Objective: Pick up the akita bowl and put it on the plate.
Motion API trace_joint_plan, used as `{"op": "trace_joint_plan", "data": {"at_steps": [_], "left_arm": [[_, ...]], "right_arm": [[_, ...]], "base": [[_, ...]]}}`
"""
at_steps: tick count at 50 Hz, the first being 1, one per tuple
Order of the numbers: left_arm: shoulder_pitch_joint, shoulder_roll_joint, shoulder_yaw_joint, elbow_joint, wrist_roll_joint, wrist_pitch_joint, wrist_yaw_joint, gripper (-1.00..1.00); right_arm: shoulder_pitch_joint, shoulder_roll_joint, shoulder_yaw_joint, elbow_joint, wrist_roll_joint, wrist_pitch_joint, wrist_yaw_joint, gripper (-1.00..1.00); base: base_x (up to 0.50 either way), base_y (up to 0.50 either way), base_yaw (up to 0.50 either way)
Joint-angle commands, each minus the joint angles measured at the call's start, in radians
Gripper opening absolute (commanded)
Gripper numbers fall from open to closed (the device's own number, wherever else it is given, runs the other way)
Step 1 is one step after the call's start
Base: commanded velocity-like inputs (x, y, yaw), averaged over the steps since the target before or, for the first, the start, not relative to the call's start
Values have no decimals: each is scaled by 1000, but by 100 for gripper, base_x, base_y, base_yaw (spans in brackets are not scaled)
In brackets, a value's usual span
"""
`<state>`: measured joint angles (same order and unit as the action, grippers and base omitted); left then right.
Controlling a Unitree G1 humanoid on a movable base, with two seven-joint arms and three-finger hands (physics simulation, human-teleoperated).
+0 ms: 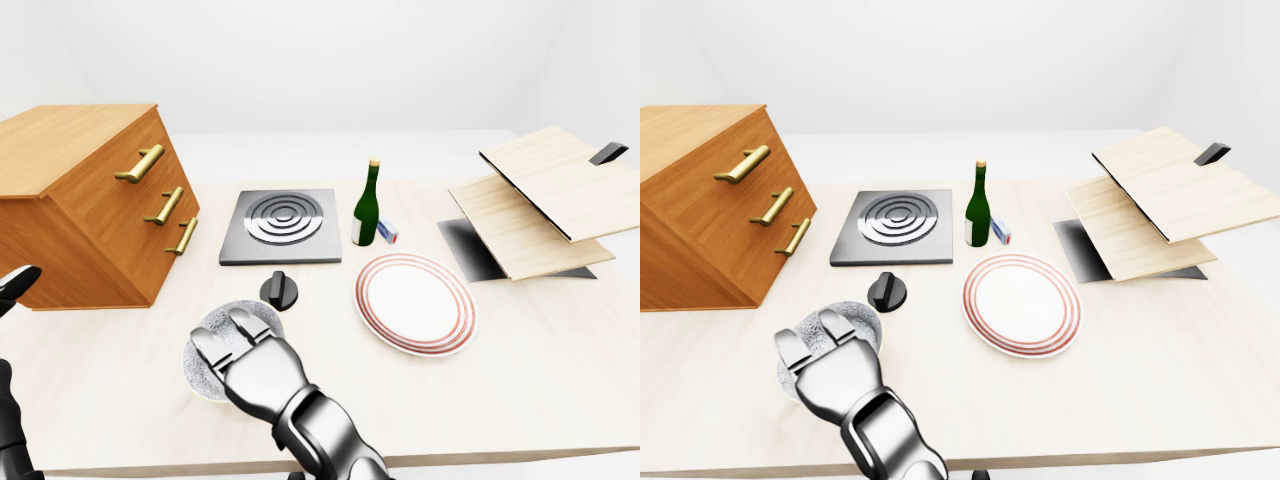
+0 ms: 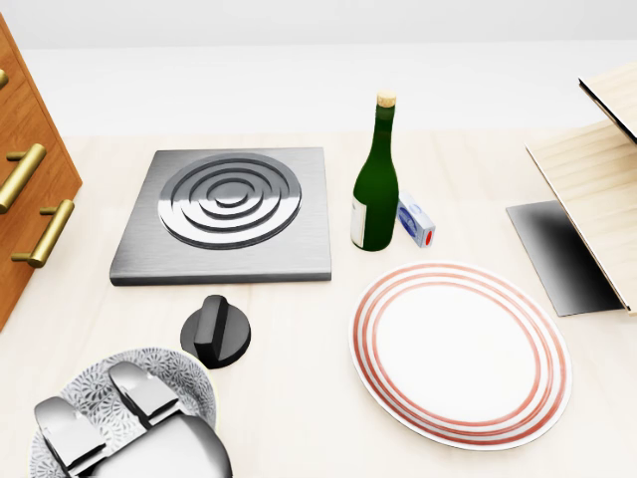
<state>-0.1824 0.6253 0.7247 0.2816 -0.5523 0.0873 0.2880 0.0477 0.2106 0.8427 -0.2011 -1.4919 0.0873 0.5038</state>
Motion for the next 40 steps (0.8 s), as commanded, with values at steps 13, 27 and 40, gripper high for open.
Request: {"op": "trace_joint_plan", "data": {"at_steps": [13, 27, 40], "left_arm": [[-1, 0, -2, 3, 1, 0, 2, 100], [-2, 1, -2, 5, 0, 0, 1, 100], [-5, 0, -5, 11, 1, 0, 0, 100]], "right_arm": [[22, -33, -10, 72, 65, 0, -83, 100], [17, -29, -13, 92, 70, 0, -83, 100], [11, -21, -17, 117, 67, 0, -78, 100]], "base": [[0, 0, 0], [0, 0, 0], [0, 0, 0]]}}
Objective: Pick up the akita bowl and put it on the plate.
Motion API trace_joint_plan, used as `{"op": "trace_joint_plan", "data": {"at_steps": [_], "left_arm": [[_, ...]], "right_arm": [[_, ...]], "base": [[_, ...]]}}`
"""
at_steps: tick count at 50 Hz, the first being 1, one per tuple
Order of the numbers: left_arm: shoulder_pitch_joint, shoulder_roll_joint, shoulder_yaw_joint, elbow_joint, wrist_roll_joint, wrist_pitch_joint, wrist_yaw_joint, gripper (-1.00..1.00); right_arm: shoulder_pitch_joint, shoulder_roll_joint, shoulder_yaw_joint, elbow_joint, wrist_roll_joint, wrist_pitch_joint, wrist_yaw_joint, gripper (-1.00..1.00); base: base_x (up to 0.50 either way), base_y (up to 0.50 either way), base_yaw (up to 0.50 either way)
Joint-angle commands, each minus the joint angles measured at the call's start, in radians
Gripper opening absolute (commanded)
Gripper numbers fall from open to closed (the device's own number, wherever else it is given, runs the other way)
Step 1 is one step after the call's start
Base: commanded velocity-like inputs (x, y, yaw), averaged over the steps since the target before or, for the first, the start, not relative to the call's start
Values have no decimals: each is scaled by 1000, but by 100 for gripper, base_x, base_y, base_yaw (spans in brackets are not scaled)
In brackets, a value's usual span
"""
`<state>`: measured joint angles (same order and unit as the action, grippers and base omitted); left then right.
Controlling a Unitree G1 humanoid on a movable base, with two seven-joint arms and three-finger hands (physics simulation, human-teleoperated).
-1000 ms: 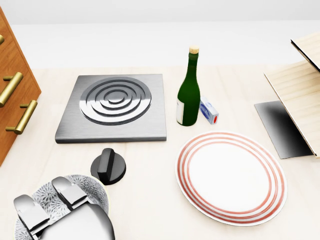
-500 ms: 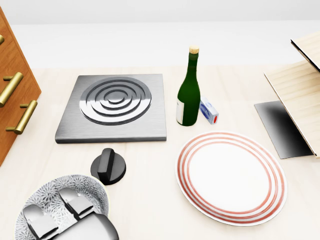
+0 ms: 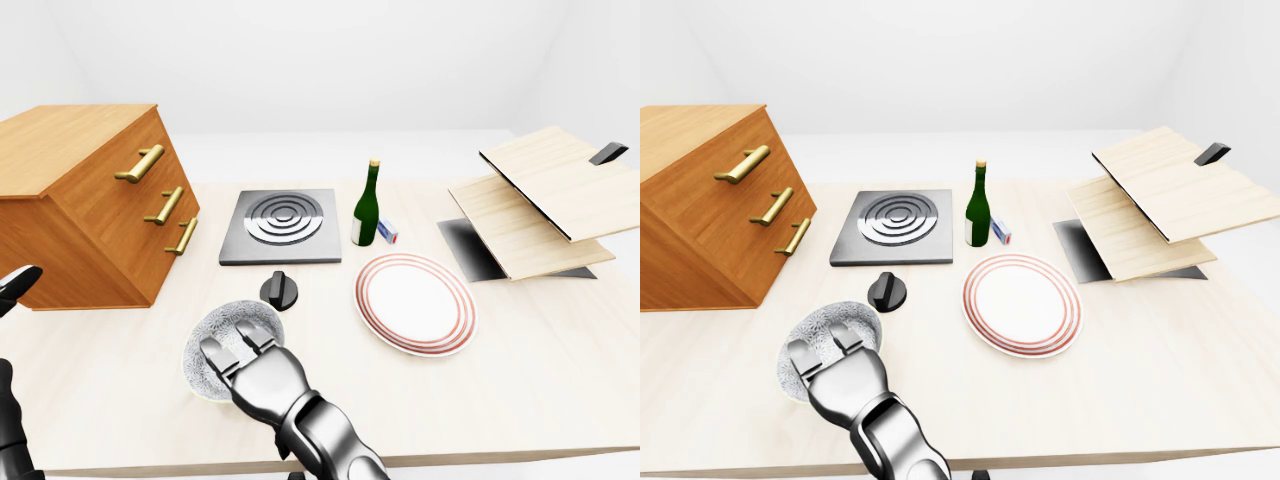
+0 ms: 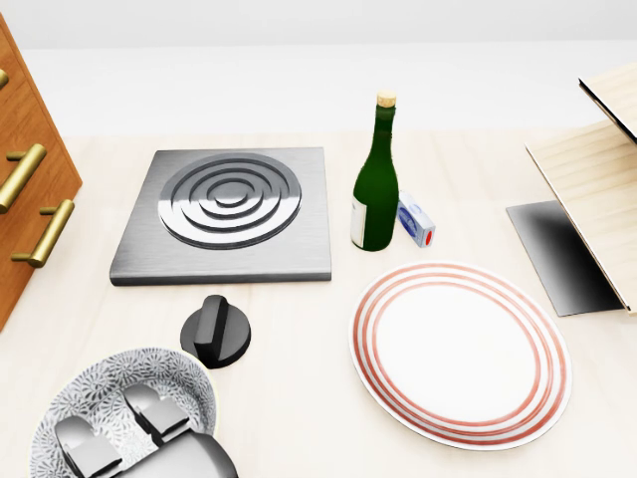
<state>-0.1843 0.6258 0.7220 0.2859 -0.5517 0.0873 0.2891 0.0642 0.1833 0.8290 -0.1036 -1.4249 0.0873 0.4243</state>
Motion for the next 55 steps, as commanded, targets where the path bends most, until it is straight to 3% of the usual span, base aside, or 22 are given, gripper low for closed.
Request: {"op": "trace_joint_plan", "data": {"at_steps": [1, 55], "left_arm": [[-2, 0, -2, 4, 0, 0, 0, 100], [0, 2, 2, -3, -2, 0, -3, 100]], "right_arm": [[-6, 7, -3, 19, -2, 0, 3, 100], [-3, 12, -20, 128, 1, 0, -6, 100]], "base": [[0, 0, 0], [0, 0, 0]]}}
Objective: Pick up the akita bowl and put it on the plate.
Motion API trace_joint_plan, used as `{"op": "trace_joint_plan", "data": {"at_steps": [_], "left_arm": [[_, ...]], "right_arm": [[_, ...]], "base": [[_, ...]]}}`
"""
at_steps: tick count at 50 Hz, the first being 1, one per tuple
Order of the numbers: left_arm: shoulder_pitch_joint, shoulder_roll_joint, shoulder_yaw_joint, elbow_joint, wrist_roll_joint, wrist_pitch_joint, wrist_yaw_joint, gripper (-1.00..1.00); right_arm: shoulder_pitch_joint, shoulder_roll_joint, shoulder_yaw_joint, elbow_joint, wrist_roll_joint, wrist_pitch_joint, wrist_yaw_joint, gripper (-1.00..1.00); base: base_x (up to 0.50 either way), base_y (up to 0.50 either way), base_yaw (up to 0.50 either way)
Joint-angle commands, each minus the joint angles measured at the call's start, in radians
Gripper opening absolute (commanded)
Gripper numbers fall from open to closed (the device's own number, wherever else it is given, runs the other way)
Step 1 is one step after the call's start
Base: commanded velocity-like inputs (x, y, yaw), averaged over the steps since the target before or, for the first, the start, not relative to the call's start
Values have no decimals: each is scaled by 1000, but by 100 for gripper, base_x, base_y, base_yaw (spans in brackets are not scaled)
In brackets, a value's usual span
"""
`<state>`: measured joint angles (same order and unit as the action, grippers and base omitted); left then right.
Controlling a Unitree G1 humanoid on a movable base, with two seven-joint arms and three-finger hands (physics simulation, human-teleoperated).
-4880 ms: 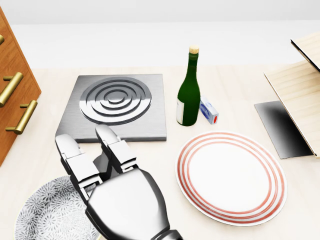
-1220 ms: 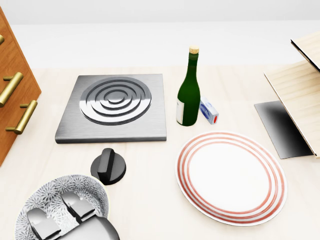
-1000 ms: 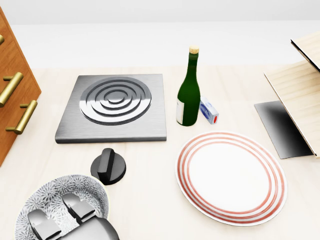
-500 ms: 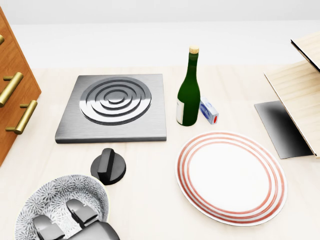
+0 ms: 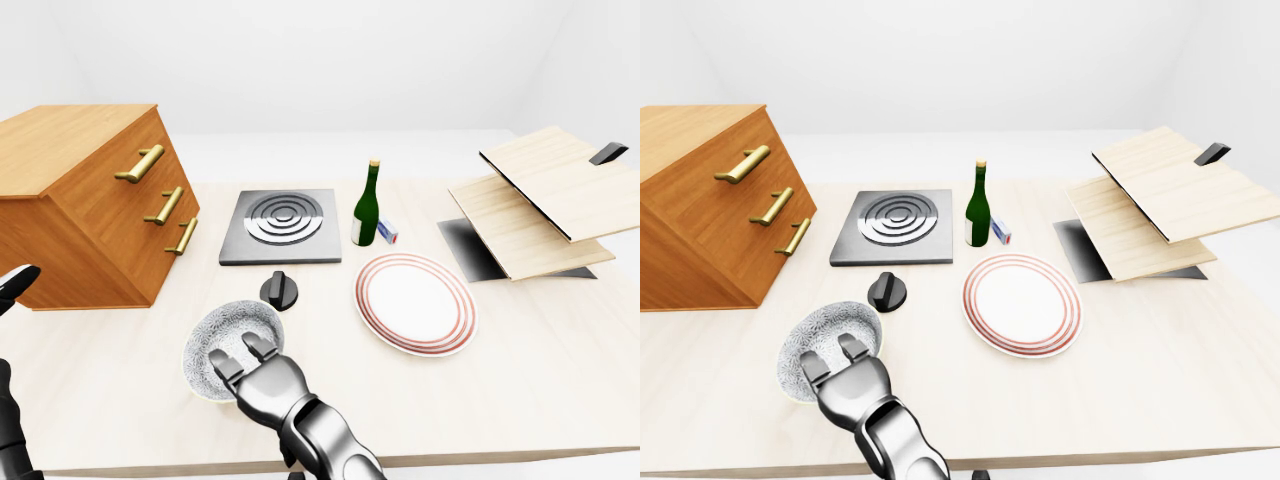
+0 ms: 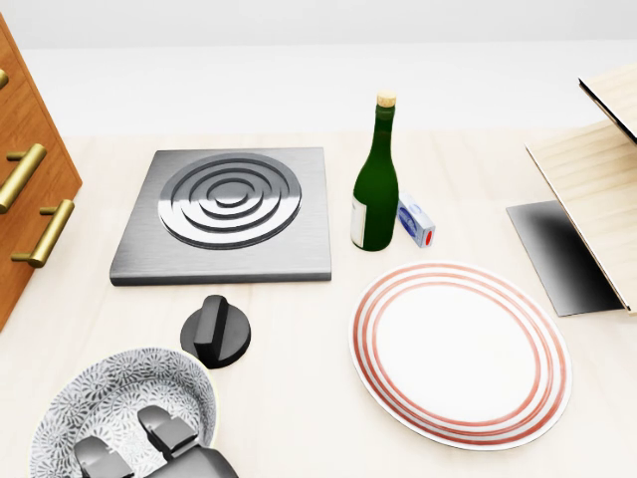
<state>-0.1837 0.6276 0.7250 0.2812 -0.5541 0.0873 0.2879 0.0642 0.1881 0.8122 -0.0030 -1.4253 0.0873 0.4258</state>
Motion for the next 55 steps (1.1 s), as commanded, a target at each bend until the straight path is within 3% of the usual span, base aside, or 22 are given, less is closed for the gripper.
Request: {"op": "trace_joint_plan", "data": {"at_steps": [1, 54, 55], "left_arm": [[0, 0, -1, 1, -1, 0, -1, 100], [-2, 2, -1, 0, -6, 0, 0, 100], [-2, 1, -2, 0, -5, 0, 0, 100]], "right_arm": [[-3, 8, -3, 31, 2, 0, -9, 100], [-26, 34, -40, 124, 52, 0, -41, 100], [-23, 33, -39, 124, 53, 0, -42, 87]], "base": [[0, 0, 0], [0, 0, 0], [0, 0, 0]]}}
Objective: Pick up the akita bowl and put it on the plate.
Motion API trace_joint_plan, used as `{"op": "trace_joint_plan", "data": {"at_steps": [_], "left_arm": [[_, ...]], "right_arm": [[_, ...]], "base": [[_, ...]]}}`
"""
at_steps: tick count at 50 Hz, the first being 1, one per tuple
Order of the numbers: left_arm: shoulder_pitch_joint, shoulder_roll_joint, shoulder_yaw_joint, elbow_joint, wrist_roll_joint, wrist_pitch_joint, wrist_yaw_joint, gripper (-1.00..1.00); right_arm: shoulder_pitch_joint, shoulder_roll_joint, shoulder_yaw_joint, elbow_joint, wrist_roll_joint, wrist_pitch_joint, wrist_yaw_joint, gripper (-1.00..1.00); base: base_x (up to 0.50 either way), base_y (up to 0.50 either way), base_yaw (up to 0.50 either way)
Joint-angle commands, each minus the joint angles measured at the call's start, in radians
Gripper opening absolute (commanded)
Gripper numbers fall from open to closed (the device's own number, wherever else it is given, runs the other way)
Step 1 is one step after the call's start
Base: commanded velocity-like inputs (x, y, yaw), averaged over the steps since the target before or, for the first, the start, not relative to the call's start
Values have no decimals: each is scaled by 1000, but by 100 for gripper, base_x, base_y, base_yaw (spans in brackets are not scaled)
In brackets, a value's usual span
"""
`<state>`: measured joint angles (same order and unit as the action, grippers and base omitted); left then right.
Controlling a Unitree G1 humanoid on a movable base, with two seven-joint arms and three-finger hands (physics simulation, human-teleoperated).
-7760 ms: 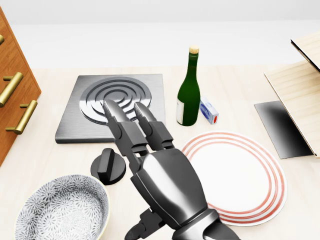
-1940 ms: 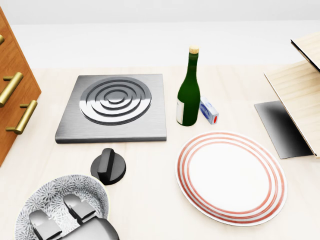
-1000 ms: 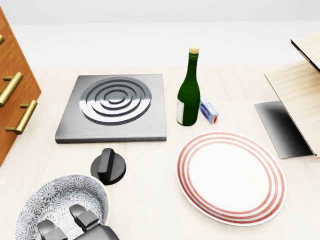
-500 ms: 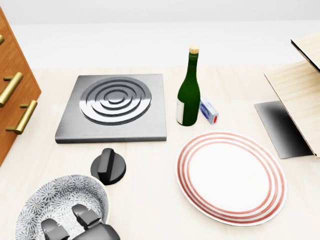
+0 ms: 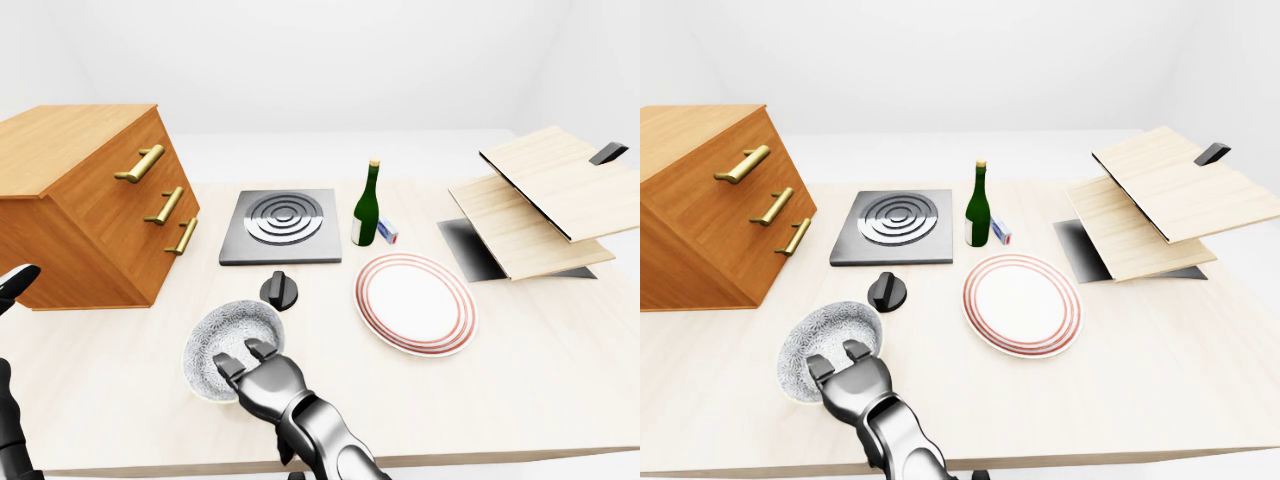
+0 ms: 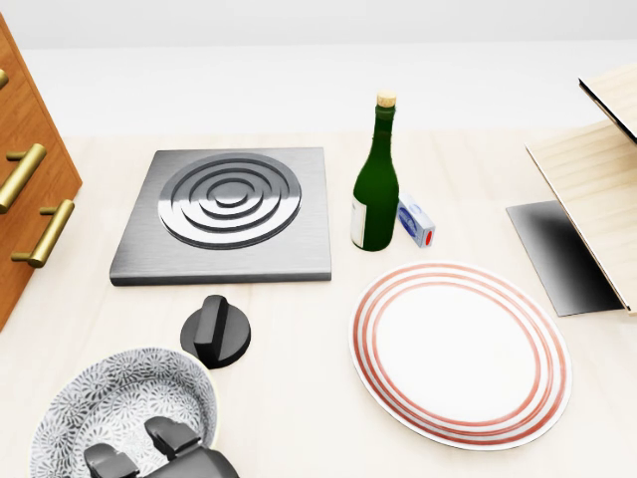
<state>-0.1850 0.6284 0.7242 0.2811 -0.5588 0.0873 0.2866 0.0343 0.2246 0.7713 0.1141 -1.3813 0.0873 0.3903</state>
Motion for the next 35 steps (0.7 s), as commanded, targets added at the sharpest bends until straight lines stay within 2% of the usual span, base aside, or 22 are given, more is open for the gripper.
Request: {"op": "trace_joint_plan", "data": {"at_steps": [1, 3, 35], "left_arm": [[-1, 0, -1, -1, 0, 0, 1, 100], [-1, 0, -1, 1, 0, 0, 2, 100], [-1, -1, -2, 3, -1, 0, 1, 100]], "right_arm": [[10, -4, 2, 6, 12, 0, -8, 33], [16, -11, 9, 4, 14, 0, -7, -100], [14, -17, 8, 4, 14, 0, -13, -100]], "base": [[0, 0, 0], [0, 0, 0], [0, 0, 0]]}}
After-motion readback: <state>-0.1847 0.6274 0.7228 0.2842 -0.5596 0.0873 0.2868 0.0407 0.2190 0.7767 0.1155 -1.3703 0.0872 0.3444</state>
